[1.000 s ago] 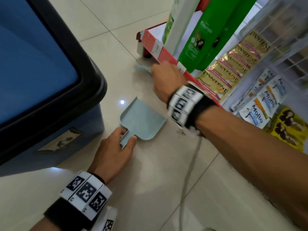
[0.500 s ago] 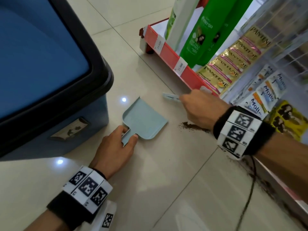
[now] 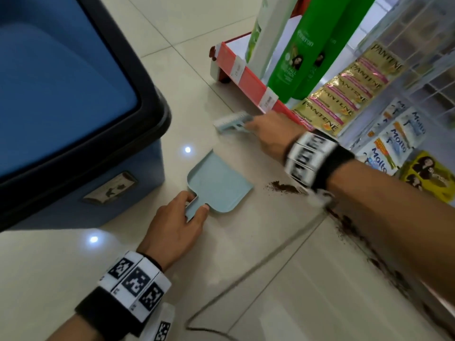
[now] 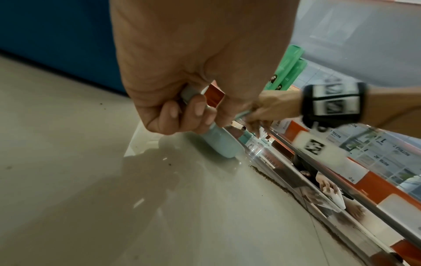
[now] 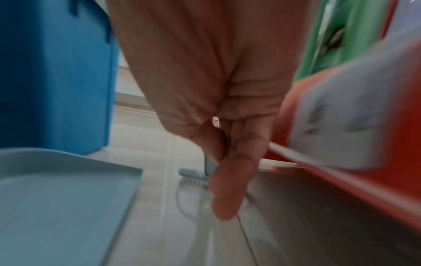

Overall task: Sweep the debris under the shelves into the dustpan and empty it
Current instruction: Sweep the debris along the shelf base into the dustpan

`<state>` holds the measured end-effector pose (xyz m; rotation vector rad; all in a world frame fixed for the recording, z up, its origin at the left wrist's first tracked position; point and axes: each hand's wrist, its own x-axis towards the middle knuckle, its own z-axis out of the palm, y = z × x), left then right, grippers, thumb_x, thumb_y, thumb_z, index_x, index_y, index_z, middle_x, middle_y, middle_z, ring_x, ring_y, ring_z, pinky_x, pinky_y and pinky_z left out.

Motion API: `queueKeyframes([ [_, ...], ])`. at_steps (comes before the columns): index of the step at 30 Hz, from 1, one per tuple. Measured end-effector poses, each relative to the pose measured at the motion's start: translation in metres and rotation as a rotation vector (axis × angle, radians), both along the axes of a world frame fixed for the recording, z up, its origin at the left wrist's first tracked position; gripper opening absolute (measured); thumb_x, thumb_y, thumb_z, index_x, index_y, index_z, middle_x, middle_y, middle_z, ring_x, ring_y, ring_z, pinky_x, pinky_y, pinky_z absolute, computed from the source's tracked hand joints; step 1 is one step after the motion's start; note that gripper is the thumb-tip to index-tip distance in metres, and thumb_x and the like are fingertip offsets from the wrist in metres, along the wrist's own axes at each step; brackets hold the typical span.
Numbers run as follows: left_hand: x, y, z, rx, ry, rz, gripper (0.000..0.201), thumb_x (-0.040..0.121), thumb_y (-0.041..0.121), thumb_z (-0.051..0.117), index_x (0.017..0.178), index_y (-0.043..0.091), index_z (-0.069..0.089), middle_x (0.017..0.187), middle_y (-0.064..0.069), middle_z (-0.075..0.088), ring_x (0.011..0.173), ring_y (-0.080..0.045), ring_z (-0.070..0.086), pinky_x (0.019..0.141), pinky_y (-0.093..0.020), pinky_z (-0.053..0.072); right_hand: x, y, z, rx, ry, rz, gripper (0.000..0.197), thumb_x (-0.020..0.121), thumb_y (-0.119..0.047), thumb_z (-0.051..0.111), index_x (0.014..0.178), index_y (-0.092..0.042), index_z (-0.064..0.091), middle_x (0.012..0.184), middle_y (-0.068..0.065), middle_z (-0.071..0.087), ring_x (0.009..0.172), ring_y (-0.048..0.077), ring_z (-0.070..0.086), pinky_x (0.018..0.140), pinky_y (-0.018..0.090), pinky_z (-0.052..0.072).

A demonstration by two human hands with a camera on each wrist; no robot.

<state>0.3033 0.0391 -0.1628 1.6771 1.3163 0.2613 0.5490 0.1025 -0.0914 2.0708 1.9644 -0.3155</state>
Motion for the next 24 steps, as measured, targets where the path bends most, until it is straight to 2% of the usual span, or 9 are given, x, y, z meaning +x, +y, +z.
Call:
queueKeyframes([
  [4,-0.003,-0.007,0.000,-0.012,-0.018,0.000,0.021,0.095,0.040,0.055,0.100,0.020,0.059,0.083,0.004,0.069,0.074,-0.013,0.065,0.072,-0.039,0.055,0.024,-0.068,0.014,-0.140,0.003,-0.053,0.032,0.103,-0.012,0.041,0.127,-0.016,0.061,0.088,0.003,0.056,0.076,0.020,0.055,0.077,0.033,0.054],
  [7,0.002,-0.010,0.000,-0.008,-0.011,-0.032,0.019,0.096,0.040,0.055,0.100,0.021,0.059,0.082,0.005,0.069,0.075,-0.011,0.065,0.069,-0.035,0.053,0.028,-0.079,0.029,-0.082,0.050,-0.118,0.022,0.102,-0.020,0.047,0.111,-0.015,0.066,0.082,0.000,0.056,0.071,0.015,0.056,0.070,0.030,0.053],
  [9,0.007,-0.011,0.000,-0.003,-0.009,-0.046,0.019,0.096,0.039,0.055,0.100,0.021,0.060,0.082,0.005,0.069,0.075,-0.011,0.065,0.068,-0.034,0.052,0.022,-0.066,0.032,0.070,0.107,-0.138,0.019,0.101,-0.022,0.050,0.101,-0.013,0.067,0.078,0.001,0.056,0.071,0.019,0.057,0.070,0.035,0.053],
  [11,0.010,-0.012,0.002,-0.006,-0.017,-0.051,0.019,0.096,0.039,0.055,0.102,0.022,0.060,0.083,0.004,0.070,0.077,-0.011,0.065,0.071,-0.037,0.054,0.009,-0.040,0.028,0.188,0.124,-0.117,0.017,0.098,-0.014,0.050,0.100,-0.010,0.066,0.087,0.010,0.062,0.081,0.030,0.061,0.073,0.038,0.053],
  [13,0.011,-0.013,0.005,-0.004,-0.015,-0.057,0.020,0.096,0.040,0.054,0.104,0.023,0.060,0.086,0.004,0.070,0.080,-0.011,0.066,0.075,-0.040,0.056,-0.007,-0.011,0.019,0.229,0.111,-0.095,0.021,0.094,-0.004,0.044,0.102,-0.007,0.064,0.093,0.015,0.062,0.088,0.034,0.062,0.070,0.036,0.050],
  [15,0.009,-0.014,0.007,0.006,-0.005,-0.057,0.021,0.096,0.040,0.054,0.105,0.022,0.060,0.087,0.003,0.070,0.081,-0.011,0.065,0.077,-0.041,0.056,-0.021,0.008,0.010,0.200,0.074,-0.072,0.026,0.095,0.000,0.042,0.108,-0.006,0.064,0.095,0.014,0.061,0.091,0.034,0.063,0.067,0.033,0.045],
  [19,0.001,-0.019,0.009,0.017,0.002,-0.048,0.021,0.096,0.040,0.054,0.106,0.022,0.059,0.086,0.004,0.069,0.078,-0.011,0.065,0.074,-0.038,0.056,-0.010,-0.005,0.004,0.069,0.016,-0.088,0.036,0.100,-0.005,0.041,0.130,-0.012,0.059,0.113,0.016,0.063,0.102,0.035,0.063,0.079,0.036,0.050],
  [21,-0.004,-0.022,0.010,0.023,0.000,-0.051,0.022,0.096,0.039,0.054,0.104,0.019,0.059,0.085,0.002,0.069,0.076,-0.014,0.065,0.072,-0.039,0.055,0.007,-0.033,0.004,0.005,0.006,-0.083,0.034,0.099,-0.007,0.044,0.129,-0.013,0.060,0.106,0.016,0.063,0.096,0.033,0.063,0.079,0.037,0.050],
  [24,-0.008,-0.026,0.009,0.024,0.004,-0.064,0.024,0.096,0.039,0.054,0.105,0.017,0.059,0.085,0.000,0.069,0.075,-0.016,0.066,0.073,-0.039,0.055,0.031,-0.088,0.007,-0.133,-0.014,-0.149,0.024,0.099,-0.013,0.051,0.119,-0.012,0.064,0.088,0.004,0.056,0.075,0.021,0.056,0.078,0.035,0.053],
])
